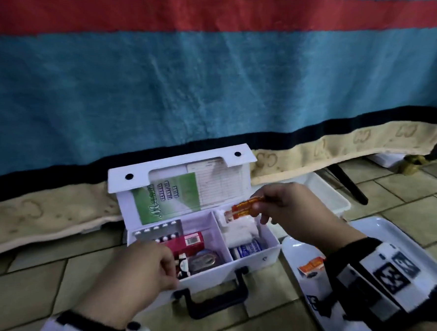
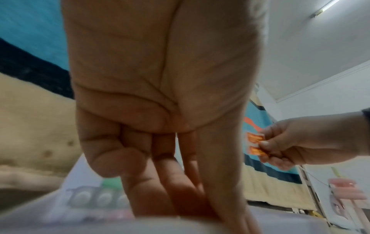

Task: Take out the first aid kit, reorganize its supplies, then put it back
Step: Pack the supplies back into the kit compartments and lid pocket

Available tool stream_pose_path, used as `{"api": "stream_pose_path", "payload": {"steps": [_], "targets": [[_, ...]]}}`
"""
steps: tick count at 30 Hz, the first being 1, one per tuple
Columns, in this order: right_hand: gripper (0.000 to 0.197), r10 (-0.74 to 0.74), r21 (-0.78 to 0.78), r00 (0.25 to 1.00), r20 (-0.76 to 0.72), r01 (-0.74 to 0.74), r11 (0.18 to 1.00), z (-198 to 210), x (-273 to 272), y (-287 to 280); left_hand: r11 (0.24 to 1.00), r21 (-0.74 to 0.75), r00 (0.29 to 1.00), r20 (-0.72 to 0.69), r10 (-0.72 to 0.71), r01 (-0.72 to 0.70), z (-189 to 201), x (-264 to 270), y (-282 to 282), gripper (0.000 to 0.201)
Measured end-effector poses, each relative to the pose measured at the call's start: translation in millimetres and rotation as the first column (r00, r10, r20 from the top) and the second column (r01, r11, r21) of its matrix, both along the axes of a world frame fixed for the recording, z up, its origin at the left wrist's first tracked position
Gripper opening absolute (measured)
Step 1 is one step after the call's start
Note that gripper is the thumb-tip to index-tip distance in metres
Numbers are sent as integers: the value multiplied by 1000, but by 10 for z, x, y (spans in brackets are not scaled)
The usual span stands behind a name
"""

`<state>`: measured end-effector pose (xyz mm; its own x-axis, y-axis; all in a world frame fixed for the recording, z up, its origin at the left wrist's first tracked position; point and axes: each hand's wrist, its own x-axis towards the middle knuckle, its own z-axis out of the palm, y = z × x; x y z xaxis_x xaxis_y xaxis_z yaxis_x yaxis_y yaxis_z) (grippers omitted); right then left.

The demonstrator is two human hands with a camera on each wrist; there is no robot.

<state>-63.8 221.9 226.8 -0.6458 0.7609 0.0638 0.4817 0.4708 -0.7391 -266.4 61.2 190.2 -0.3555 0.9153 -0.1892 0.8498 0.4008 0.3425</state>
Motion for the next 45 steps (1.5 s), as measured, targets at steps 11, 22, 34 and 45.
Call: {"api": "stream_pose_path", "payload": {"steps": [11,22,34,45], "targets": [[11,-15,274,983,-183,65,959,24,-1000,270,993,98,992,-96,81,-72,-136,53,-84,32],[30,122,561,909,400,-348,751,350,-1227,344,986,130,995,-10,104,-102,-125,15,-100,24],[30,150,515,841,521,-449,730,401,-1377,37,977,190,995,-4,103,-101,-134,32,-136,17],[13,252,336,874,415,-405,850,164,-1348,107,976,182,993,-10,121,-117,-156,33,-129,22]]}}
